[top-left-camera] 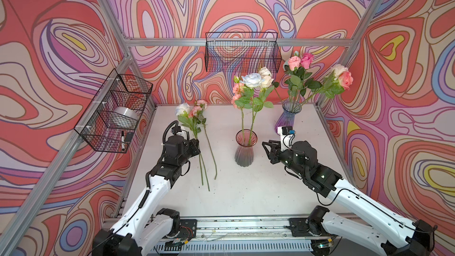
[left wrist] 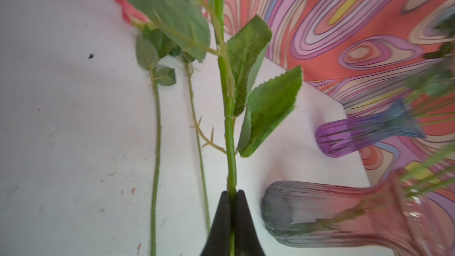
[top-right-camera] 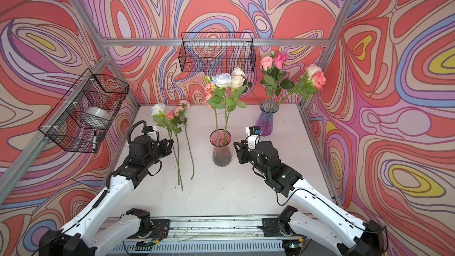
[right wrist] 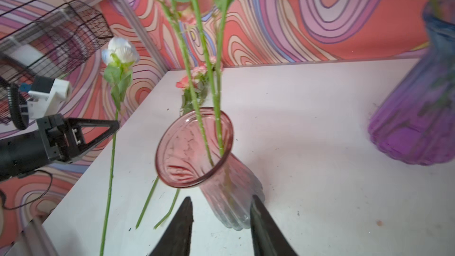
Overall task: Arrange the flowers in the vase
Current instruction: 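Lift the white rose upright with the left gripper, then carry the white rose over the pink-grey vase with the left gripper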
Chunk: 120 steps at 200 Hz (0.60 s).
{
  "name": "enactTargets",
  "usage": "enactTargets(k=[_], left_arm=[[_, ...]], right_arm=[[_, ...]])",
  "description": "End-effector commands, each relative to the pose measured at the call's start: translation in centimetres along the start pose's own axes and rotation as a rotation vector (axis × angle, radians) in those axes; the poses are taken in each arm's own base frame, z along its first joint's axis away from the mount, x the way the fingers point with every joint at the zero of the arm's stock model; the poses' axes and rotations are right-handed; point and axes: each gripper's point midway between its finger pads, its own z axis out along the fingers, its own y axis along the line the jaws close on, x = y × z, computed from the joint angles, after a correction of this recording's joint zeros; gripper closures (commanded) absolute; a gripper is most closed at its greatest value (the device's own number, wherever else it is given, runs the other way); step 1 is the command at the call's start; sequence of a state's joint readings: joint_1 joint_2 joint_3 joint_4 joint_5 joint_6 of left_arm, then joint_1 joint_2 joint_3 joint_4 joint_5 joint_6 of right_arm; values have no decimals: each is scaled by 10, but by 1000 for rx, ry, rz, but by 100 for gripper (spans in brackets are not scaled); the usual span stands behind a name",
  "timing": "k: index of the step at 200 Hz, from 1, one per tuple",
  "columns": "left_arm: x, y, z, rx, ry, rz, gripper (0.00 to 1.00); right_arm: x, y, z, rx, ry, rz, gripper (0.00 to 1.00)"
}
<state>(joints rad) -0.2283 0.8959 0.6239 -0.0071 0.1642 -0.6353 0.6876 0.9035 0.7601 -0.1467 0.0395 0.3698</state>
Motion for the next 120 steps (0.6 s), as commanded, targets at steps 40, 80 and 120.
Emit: enactTargets(k=[40,80,120], left_arm=[[-58,-141,-72,485,-288,278,100],[-81,-212,-92,670,-361,381,100],[-109,-281,-106,789,-485,463,100]], right_arm=[[-31,49,-4,-228,-35,-42,58],[-37,53,-1,-234,-37,-52,57],[-45,6,-5,13,-142,-7,56]])
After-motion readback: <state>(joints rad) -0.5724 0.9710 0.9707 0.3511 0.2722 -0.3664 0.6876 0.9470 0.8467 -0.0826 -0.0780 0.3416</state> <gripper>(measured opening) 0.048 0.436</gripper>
